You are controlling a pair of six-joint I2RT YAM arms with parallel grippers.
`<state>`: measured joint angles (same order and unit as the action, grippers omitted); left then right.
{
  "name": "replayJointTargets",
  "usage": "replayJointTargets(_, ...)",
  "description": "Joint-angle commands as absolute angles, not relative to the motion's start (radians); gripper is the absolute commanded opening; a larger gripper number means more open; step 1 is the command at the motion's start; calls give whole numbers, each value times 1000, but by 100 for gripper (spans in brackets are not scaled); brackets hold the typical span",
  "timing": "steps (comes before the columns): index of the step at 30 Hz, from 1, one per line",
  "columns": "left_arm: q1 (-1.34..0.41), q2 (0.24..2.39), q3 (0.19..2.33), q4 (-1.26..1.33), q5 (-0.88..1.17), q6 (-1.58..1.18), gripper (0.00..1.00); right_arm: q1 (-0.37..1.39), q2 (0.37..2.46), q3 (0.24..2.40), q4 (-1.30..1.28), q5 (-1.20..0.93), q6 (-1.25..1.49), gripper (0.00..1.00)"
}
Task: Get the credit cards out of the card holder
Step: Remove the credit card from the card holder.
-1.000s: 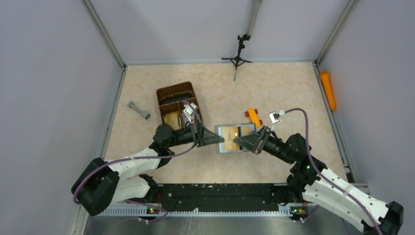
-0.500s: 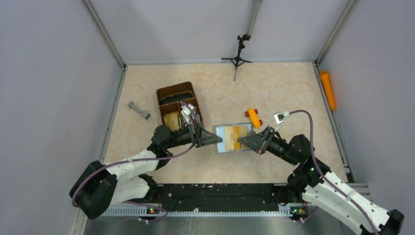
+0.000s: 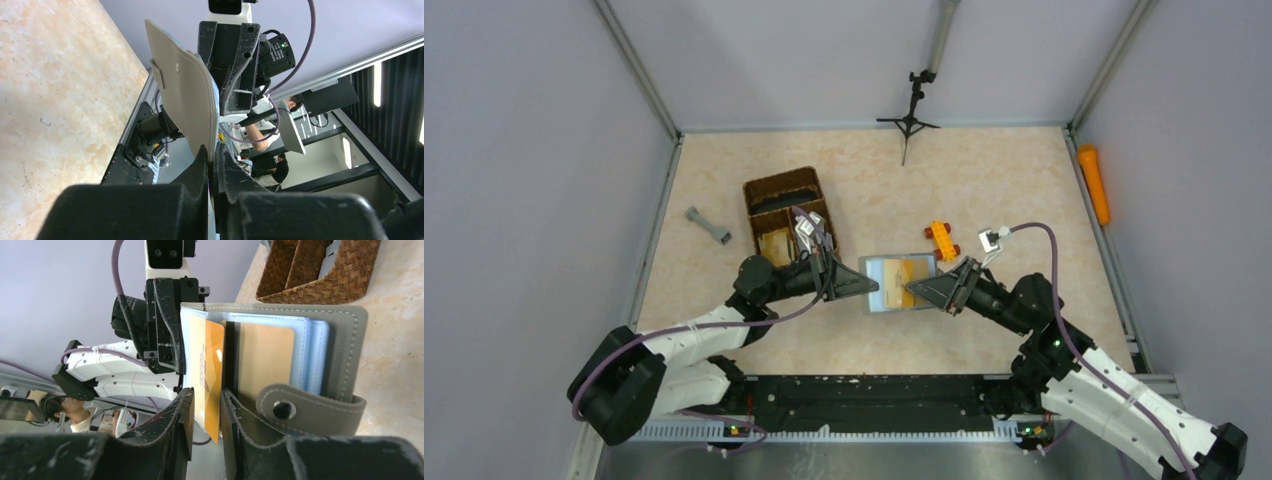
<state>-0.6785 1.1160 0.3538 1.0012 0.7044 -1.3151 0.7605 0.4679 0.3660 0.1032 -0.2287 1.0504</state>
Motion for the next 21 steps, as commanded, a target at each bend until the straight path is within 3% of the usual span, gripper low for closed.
replayJointTargets(1, -679, 1146, 362, 1163, 731, -1358, 0, 749, 507, 352, 205, -278, 1067, 26)
replayJointTargets(4, -678, 1165, 364, 1190, 737, -1370, 0, 748, 516, 338, 236, -287, 1085, 21)
replayJointTargets(7, -676, 1170, 362, 1198, 742, -1368, 0, 747, 516, 341, 230, -284, 1084, 5)
replayJointTargets(9, -669, 1155, 363, 1163, 733, -1352, 0, 743, 502, 352, 189, -264, 1070, 0)
replayJointTargets(16, -544, 1029, 353, 921, 760, -1301, 0, 723, 431, 364, 10, -142, 1033, 0)
replayJointTargets(21, -435, 902, 386, 587, 766, -1184, 0, 721, 456, 396, -44, -104, 979, 0)
